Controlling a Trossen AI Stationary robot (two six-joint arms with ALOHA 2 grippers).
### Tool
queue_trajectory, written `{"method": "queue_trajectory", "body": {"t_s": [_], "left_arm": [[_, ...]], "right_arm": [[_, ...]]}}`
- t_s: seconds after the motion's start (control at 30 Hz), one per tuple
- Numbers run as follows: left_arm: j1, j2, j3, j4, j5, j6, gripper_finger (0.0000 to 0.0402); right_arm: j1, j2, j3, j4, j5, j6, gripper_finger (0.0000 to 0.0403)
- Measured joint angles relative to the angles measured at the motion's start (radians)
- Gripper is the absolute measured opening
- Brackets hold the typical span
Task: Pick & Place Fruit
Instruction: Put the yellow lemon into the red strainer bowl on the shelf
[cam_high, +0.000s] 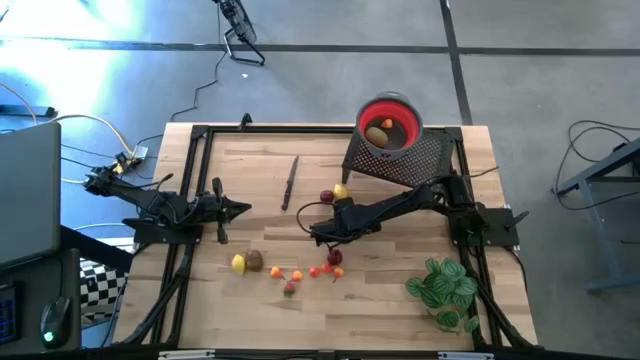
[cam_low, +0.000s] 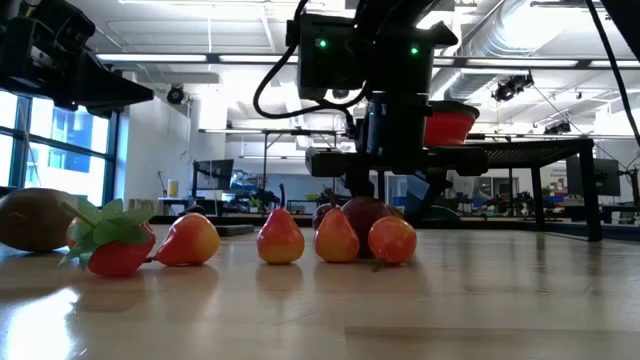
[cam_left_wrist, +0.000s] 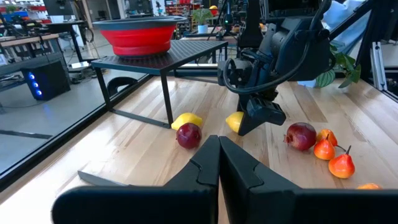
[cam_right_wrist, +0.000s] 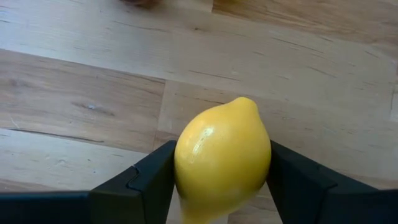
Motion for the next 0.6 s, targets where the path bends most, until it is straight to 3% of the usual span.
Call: {"method": "queue_trajectory", "body": {"t_s": [0.6], "left_arm": [[0.000,0.000,0.000,0.000,0.000,0.000,0.0000]], "right_arm": [[0.001,-0.027,0.000,0.011,-0.055,-0.073,0.0203]]}}
